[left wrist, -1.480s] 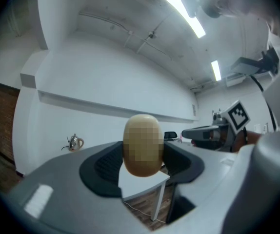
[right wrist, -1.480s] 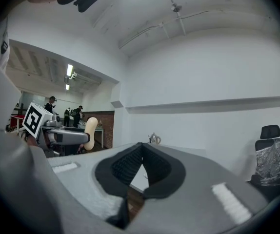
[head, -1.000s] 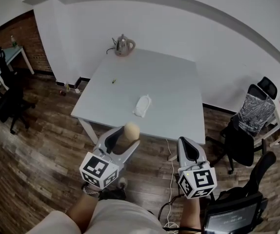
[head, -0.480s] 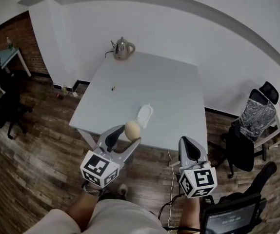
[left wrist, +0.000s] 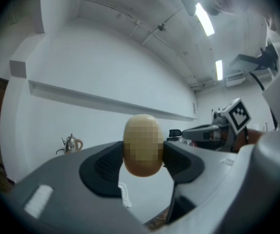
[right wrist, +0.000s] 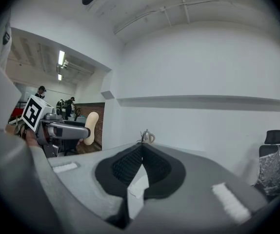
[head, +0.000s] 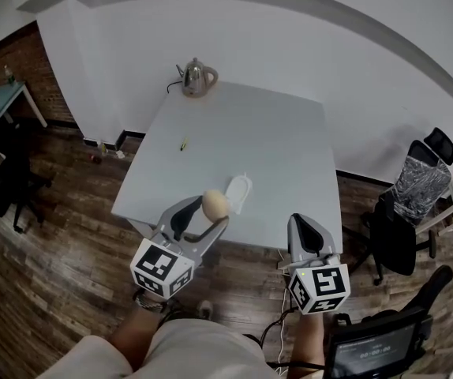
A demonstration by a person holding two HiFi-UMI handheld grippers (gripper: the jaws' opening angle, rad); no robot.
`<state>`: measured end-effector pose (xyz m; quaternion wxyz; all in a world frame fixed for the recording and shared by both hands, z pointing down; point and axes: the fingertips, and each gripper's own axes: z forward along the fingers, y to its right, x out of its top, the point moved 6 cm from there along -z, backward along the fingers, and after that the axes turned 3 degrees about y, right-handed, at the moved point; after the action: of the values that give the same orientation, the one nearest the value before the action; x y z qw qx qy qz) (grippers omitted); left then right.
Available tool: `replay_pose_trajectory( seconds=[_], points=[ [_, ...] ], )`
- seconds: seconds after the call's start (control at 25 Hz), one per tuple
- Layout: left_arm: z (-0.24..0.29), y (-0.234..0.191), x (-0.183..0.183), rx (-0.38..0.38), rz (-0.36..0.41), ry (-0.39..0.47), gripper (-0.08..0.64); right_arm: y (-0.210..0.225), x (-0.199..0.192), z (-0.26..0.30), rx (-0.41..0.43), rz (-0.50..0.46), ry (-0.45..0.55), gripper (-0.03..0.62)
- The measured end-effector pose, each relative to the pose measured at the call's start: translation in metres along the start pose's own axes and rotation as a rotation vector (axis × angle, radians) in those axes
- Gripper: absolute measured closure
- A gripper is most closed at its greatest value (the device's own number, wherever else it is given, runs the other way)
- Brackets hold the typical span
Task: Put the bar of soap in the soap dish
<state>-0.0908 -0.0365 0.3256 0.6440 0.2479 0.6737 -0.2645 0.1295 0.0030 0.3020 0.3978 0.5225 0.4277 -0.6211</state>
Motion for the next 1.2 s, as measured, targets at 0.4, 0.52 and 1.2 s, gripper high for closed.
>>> replay_pose_trajectory(
  seconds=[0.4,0.52,1.2],
  points=[
    [0.015,-0.013,-0.004,-0.021,-0.012,-0.011,0.288,-0.001,-0.002,0.021,0.021,0.003,-0.023,0.591],
    [0.019,-0.014,-0.006,-0.034,-0.017,-0.015,0.288,0.000,-0.002,0.022,0.016,0.002,-0.030,0.591],
    [0.018,-0.026,-0.019,-0.069,-0.055,-0.041,0.288,-0.007,-0.005,0.029,-0.018,0.008,-0.065,0.591]
  ],
)
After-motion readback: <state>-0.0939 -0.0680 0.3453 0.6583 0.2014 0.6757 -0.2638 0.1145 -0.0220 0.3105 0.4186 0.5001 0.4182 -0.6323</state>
